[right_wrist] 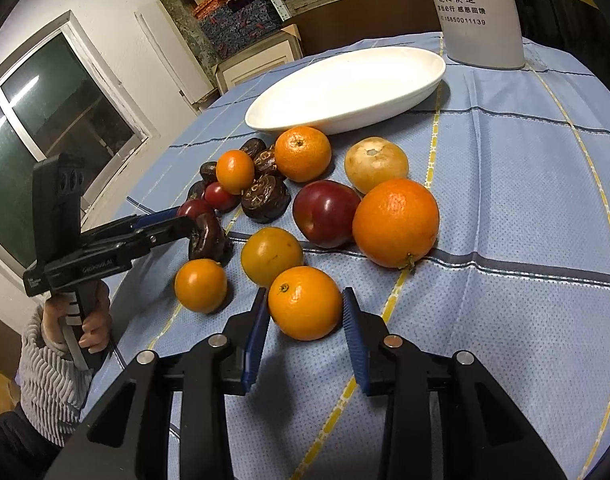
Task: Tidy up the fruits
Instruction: 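Close right tool on the small orange while left tool grasps the red plum, then lower both held fruits onto the white plate and open both tools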
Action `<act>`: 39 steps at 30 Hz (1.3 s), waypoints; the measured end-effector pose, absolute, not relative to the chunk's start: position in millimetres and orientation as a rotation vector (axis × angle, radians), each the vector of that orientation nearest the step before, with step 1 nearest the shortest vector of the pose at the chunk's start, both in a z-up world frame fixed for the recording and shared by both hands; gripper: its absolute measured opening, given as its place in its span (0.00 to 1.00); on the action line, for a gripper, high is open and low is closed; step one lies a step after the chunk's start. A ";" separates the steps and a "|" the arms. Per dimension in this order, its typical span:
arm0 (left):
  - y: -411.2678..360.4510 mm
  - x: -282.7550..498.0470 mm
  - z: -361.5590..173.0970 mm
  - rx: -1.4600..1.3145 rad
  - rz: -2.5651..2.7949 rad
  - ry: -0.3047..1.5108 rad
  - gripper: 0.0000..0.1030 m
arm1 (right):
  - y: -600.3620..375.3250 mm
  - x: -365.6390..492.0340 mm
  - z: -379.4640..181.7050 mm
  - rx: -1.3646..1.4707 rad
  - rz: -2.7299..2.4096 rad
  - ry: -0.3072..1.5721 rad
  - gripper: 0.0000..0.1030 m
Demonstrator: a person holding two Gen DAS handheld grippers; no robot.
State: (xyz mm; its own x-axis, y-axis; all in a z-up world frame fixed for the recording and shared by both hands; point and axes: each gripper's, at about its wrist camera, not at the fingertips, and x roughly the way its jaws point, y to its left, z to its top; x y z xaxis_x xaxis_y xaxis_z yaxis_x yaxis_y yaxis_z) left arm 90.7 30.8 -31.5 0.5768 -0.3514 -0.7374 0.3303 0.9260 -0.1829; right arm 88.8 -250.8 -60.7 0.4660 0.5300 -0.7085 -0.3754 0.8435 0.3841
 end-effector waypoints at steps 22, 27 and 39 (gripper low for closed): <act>2.3 95.8 30.0 0.044 -0.367 0.725 0.35 | -261.7 99.0 -14.9 0.202 0.537 0.797 0.35; -14.2 155.5 53.5 0.022 -0.315 0.721 0.36 | -257.5 154.2 36.0 0.165 0.434 0.702 0.35; -22.3 231.2 0.2 -0.016 -0.290 0.867 0.39 | -227.1 252.0 -12.6 0.146 0.354 0.815 0.42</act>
State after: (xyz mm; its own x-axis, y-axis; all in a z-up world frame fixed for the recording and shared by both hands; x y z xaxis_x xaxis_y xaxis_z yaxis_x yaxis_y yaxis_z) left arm 231.2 -22.3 0.2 0.6107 -0.2576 -0.7488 0.2450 0.9607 -0.1307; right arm 252.0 -227.1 -12.6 0.6316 0.3633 -0.6849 -0.2525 0.9316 0.2614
